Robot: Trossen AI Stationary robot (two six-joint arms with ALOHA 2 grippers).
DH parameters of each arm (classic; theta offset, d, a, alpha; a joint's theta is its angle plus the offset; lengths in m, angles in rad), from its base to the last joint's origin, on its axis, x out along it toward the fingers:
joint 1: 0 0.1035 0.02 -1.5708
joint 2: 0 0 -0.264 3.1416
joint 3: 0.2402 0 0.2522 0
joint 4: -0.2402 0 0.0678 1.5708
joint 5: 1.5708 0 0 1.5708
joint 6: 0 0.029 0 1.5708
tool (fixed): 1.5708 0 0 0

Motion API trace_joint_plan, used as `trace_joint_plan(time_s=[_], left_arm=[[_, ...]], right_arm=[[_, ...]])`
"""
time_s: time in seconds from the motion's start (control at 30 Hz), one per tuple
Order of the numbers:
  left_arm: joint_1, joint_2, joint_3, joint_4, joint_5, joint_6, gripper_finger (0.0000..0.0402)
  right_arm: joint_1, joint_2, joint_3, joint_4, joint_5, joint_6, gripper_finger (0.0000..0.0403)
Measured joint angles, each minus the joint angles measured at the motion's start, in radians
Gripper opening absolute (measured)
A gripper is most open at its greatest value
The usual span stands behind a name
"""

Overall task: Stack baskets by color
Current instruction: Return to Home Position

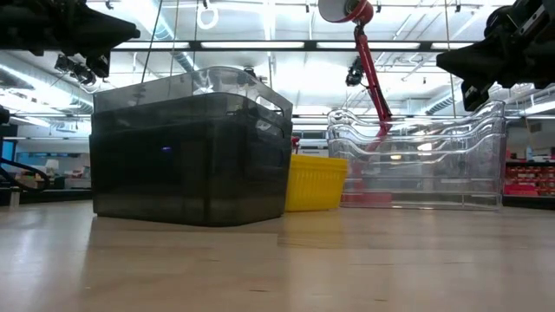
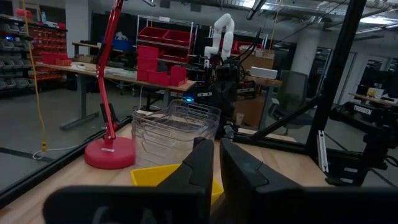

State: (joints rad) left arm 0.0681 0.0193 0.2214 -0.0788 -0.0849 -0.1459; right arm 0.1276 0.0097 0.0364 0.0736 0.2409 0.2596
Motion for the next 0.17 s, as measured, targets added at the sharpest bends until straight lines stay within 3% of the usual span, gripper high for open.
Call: trace_joint_plan(time_s=[0.17], left_arm=[[0.000,0.000,0.000,0.000,0.000,0.000,0.0028]], right_arm=[[0.000,0.000,0.000,0.000,0.000,0.000,0.0023]])
